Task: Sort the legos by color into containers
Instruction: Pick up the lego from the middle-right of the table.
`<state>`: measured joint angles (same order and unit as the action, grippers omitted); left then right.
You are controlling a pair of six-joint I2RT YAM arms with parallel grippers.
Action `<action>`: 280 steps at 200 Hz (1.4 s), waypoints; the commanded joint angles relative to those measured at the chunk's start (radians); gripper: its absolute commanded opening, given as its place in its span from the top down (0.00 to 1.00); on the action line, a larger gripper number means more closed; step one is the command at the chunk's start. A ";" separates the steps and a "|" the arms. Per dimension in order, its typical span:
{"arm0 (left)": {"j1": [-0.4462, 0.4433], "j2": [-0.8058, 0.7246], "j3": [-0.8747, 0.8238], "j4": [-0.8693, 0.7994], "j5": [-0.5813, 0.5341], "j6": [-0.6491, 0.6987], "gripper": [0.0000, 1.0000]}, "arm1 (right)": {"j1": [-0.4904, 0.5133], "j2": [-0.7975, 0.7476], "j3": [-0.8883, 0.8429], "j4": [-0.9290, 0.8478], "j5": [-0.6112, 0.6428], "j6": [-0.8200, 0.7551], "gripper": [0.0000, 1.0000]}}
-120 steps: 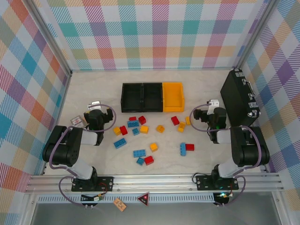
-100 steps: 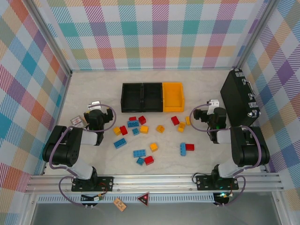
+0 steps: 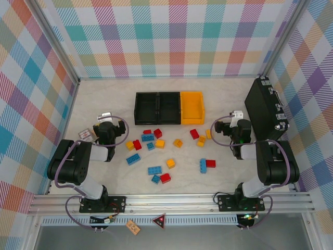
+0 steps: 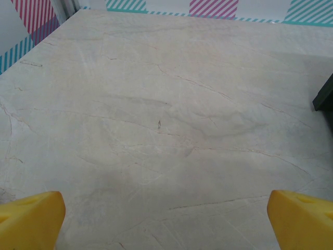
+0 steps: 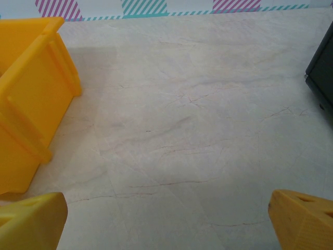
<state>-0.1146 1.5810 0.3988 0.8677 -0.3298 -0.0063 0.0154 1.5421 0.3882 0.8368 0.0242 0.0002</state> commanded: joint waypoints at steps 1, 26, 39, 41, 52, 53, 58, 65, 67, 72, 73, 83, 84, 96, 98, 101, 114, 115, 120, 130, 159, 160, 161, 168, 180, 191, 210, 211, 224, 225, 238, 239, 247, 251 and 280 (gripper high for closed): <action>0.003 -0.001 -0.008 0.036 0.011 0.006 0.00 | -0.006 0.001 0.020 0.009 -0.020 0.014 0.01; 0.002 -0.002 -0.008 0.036 0.013 0.006 0.01 | -0.006 0.001 0.020 0.012 -0.020 0.013 0.01; 0.003 -0.001 -0.008 0.036 0.011 0.006 0.00 | -0.005 0.001 0.020 0.011 -0.019 0.013 0.01; 0.003 -0.001 -0.008 0.036 0.012 0.006 0.00 | -0.005 0.001 0.020 0.011 -0.020 0.014 0.01; 0.002 0.000 -0.008 0.036 0.011 0.006 0.01 | -0.004 0.000 0.020 0.011 -0.019 0.012 0.01; 0.003 -0.001 -0.008 0.036 0.011 0.006 0.00 | -0.005 0.000 0.020 0.011 -0.019 0.012 0.01; 0.003 0.000 -0.007 0.036 0.011 0.006 0.00 | -0.005 0.000 0.020 0.011 -0.020 0.012 0.01; 0.003 -0.001 -0.008 0.036 0.011 0.006 0.00 | -0.005 0.000 0.020 0.012 -0.020 0.013 0.01; 0.002 -0.001 -0.007 0.036 0.011 0.006 0.01 | -0.005 0.000 0.020 0.012 -0.019 0.013 0.01; 0.003 -0.002 -0.008 0.036 0.011 0.006 0.00 | -0.005 -0.001 0.020 0.011 -0.020 0.014 0.01; 0.003 -0.001 -0.008 0.036 0.011 0.006 0.00 | -0.005 -0.001 0.020 0.011 -0.020 0.014 0.01; 0.002 -0.001 -0.007 0.036 0.010 0.006 0.00 | -0.005 0.000 0.020 0.011 -0.020 0.014 0.01; 0.002 -0.002 -0.008 0.036 0.011 0.006 0.00 | -0.005 0.000 0.020 0.010 -0.020 0.014 0.01; 0.002 -0.001 -0.007 0.036 0.011 0.006 0.00 | -0.005 0.000 0.020 0.011 -0.020 0.013 0.01; 0.002 -0.001 -0.008 0.036 0.011 0.006 0.01 | -0.005 0.000 0.020 0.011 -0.019 0.013 0.01; 0.003 -0.001 -0.008 0.036 0.011 0.006 0.00 | -0.005 0.000 0.020 0.011 -0.020 0.013 0.01; 0.002 -0.001 -0.008 0.036 0.011 0.006 0.00 | -0.005 0.000 0.020 0.012 -0.020 0.013 0.01; 0.003 -0.001 -0.008 0.036 0.012 0.006 0.01 | -0.005 0.000 0.020 0.012 -0.020 0.013 0.01; 0.003 -0.002 -0.007 0.036 0.012 0.006 0.01 | -0.006 0.000 0.020 0.012 -0.020 0.013 0.01; 0.003 -0.001 -0.006 0.034 0.011 0.006 0.01 | -0.005 0.000 0.018 0.011 -0.020 0.014 0.01; 0.003 -0.005 -0.006 0.037 0.020 0.012 0.00 | -0.005 -0.052 0.055 -0.092 0.008 0.023 0.01; 0.003 -0.006 -0.005 0.031 0.023 0.014 0.00 | -0.006 -0.055 0.058 -0.100 0.006 0.023 0.01; 0.002 -0.007 -0.002 0.026 0.027 0.015 0.00 | -0.005 -0.059 0.061 -0.109 0.004 0.022 0.01; 0.002 -0.023 0.013 -0.015 0.053 0.022 0.00 | -0.005 -0.084 0.088 -0.181 -0.007 0.018 0.01; 0.000 -0.056 0.049 -0.110 0.055 0.029 0.00 | -0.005 -0.125 0.136 -0.295 -0.019 0.015 0.01; -0.003 -0.092 0.105 -0.235 0.039 0.029 0.00 | -0.005 -0.155 0.172 -0.388 -0.029 0.022 0.01; -0.006 -0.141 0.179 -0.391 0.032 0.029 0.00 | -0.005 -0.206 0.204 -0.467 -0.046 0.069 0.01; -0.006 -0.144 0.181 -0.394 0.031 0.029 0.01 | -0.005 -0.209 0.205 -0.470 -0.048 0.071 0.01; -0.010 -0.188 0.194 -0.420 0.032 0.008 0.00 | -0.003 -0.249 0.219 -0.501 -0.077 0.107 0.01; -0.010 -0.189 0.194 -0.422 0.033 0.004 0.01 | -0.003 -0.252 0.220 -0.505 -0.079 0.109 0.01; -0.010 -0.243 0.213 -0.472 0.065 -0.044 0.01 | -0.004 -0.301 0.244 -0.557 -0.113 0.156 0.01; -0.010 -0.246 0.215 -0.476 0.070 -0.049 0.01 | -0.004 -0.304 0.245 -0.563 -0.117 0.161 0.01; -0.008 -0.279 0.224 -0.503 0.119 -0.102 0.00 | -0.004 -0.333 0.262 -0.597 -0.150 0.202 0.01; -0.007 -0.294 0.228 -0.514 0.146 -0.141 0.01 | -0.003 -0.347 0.268 -0.608 -0.158 0.237 0.01; -0.002 -0.326 0.321 -0.749 0.250 -0.414 0.00 | -0.012 -0.367 0.311 -0.763 -0.216 0.513 0.05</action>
<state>-0.1165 1.2732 0.6392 0.3553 -0.2039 -0.1818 0.0143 1.1858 0.6601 0.2146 -0.0708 0.3031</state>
